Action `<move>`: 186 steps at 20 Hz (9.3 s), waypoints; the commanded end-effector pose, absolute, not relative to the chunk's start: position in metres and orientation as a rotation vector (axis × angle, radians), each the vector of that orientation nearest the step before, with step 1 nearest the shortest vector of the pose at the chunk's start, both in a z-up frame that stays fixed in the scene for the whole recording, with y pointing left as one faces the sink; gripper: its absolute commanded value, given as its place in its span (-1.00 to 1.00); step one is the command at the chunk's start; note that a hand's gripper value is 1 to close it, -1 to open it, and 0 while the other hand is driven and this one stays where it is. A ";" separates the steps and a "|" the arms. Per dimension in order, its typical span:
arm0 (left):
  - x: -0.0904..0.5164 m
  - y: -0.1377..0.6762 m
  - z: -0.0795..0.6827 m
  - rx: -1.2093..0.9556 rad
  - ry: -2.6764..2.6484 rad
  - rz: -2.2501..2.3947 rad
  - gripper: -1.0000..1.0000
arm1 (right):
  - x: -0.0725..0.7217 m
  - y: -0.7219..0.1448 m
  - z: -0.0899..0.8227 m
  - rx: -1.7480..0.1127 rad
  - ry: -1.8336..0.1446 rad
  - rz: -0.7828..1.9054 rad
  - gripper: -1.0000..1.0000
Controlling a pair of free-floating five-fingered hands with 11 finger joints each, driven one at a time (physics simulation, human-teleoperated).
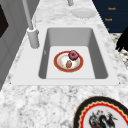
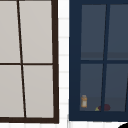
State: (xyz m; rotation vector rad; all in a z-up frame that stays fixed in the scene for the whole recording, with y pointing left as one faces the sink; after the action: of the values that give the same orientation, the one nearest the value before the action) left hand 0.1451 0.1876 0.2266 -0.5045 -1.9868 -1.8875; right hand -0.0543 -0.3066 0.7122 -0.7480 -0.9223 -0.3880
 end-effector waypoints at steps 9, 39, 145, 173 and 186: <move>0.145 0.188 0.227 -0.505 -1.987 -1.888 0.00 | -0.022 -0.285 0.750 -0.749 -0.949 -0.591 -1.00; 0.145 0.188 0.227 -0.505 -1.987 -1.888 0.00 | 0.146 -0.377 0.731 -0.581 -1.033 -0.549 -1.00; 0.145 0.188 0.227 -0.505 -1.987 -1.888 0.00 | -0.023 -0.195 0.552 -1.194 -1.083 -1.544 1.00; 0.145 0.188 0.227 -0.505 -1.987 -1.888 0.00 | -0.054 -0.057 0.530 -1.485 -1.086 -1.950 1.00; 0.145 0.188 0.227 -0.505 -1.987 -1.888 0.00 | -0.058 -0.014 0.525 -1.601 -1.060 -2.013 1.00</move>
State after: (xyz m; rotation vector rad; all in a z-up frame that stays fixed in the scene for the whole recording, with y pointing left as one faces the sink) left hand 0.1451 0.1876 0.2266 -0.5045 -1.9868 -1.8875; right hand -0.0266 -0.0280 0.5556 -1.6131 -1.0483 -2.0143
